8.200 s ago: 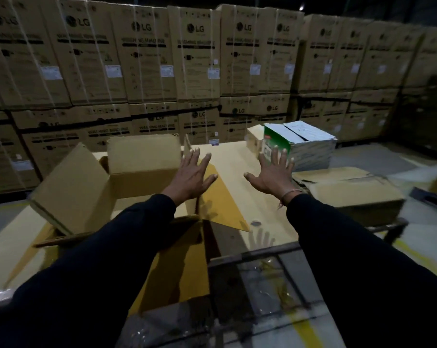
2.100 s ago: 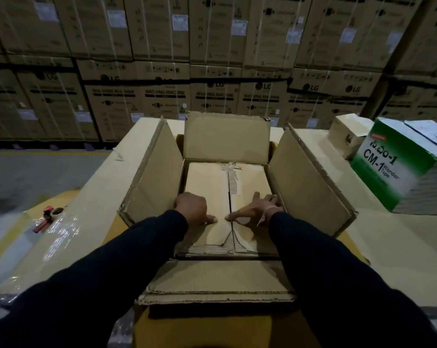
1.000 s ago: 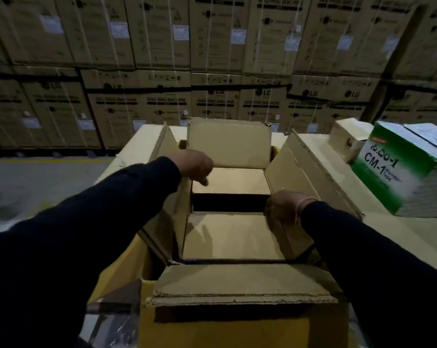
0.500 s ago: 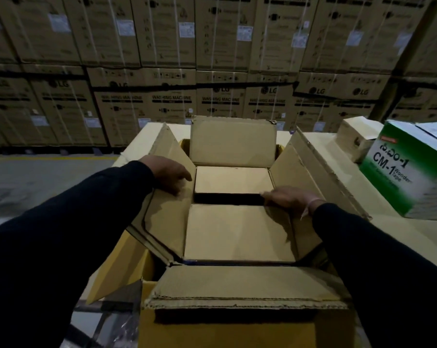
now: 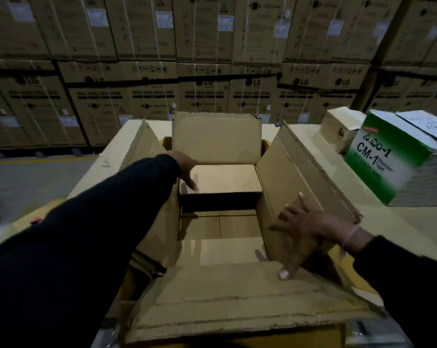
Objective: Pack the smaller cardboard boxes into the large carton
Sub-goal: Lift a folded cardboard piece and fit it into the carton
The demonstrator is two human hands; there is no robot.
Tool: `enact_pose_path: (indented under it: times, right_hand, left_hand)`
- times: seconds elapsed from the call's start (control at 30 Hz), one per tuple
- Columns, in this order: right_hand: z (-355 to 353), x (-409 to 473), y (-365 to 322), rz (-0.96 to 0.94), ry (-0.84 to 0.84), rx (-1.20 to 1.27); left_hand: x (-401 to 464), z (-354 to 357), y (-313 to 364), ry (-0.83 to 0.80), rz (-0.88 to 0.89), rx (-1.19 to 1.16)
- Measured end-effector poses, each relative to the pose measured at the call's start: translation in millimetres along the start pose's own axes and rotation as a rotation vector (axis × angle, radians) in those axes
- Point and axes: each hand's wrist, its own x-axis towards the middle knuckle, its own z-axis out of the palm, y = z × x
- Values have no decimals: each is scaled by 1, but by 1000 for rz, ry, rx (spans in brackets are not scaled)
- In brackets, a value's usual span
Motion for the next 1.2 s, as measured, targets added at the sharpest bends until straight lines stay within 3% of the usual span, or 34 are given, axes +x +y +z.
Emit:
enact_pose_path:
  times: [0.17,0.33,0.53,0.7,0.77,0.87,1.03,1.2]
  right_hand:
    - [14,-1,3,-7,40,33]
    - [9,-5,3,-19,23,54]
    - [2,-3,2,-36,-52,27]
    - [1,6,1,-53,-60,-3]
    - [5,6,4,-63,-45,-11]
    - [6,3,5,-70,-45,-24]
    - [-3,-4,2,-61,-95,-58]
    - [-8,-6,0,-44,-97,-45]
  left_hand:
    - [29,31,39,-2,-6,9]
    - [38,47,58,129,169,158]
    - [49,-13,37,186,236,-63]
    - [75,-38,2,574,89,97]
    - [80,-31,-1,628,-21,190]
    - [86,-8,3,560,-67,277]
    - [87,29,8,67,-101,252]
    - [79,-12,1,-22,-25,296]
